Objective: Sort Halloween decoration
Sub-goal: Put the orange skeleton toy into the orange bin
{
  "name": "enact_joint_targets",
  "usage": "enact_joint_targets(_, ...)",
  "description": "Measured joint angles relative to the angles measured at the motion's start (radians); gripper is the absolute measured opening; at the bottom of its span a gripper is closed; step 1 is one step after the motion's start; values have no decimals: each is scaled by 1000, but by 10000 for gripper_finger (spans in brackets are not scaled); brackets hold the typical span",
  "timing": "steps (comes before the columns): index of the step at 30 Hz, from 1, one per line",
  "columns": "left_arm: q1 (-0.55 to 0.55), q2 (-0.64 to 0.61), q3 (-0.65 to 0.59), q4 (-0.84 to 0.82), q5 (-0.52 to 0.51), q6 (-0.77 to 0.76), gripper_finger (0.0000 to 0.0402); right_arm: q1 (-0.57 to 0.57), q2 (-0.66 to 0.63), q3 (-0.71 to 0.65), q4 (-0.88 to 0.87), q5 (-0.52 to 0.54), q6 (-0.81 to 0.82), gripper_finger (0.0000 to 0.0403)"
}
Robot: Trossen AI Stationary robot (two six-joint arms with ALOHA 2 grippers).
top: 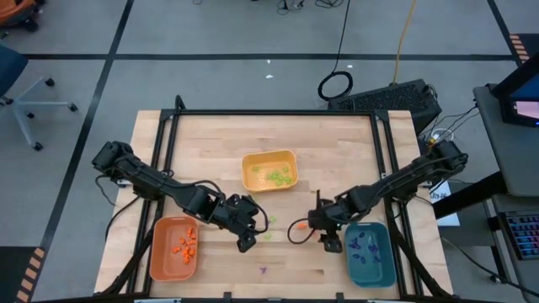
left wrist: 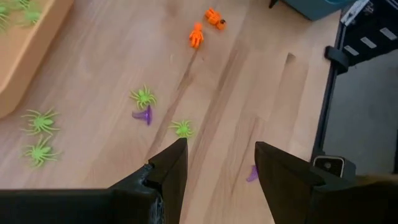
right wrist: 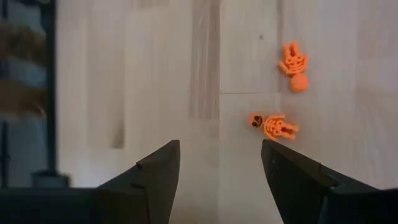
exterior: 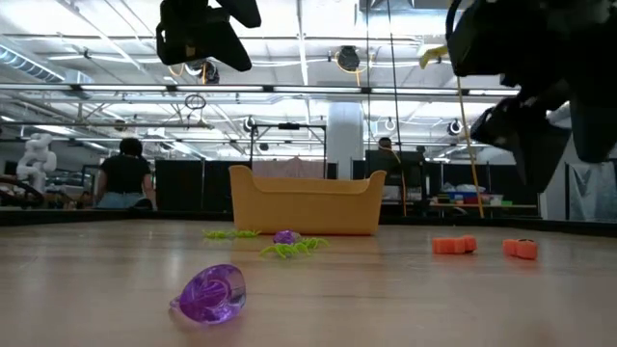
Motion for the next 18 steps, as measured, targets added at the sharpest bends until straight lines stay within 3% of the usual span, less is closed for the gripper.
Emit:
enact_joint_targets(4,0,0,0,-2,14,1,187,0,55,0,2,3,-81,215)
enact_joint_targets(11,-16,0,0,-3,38,-9,187,-2,86,0,18,127,-177,215)
enact_joint_targets(18,-20,0,1,-10,57,-9,187,-8,134,0,43,125,-295,215)
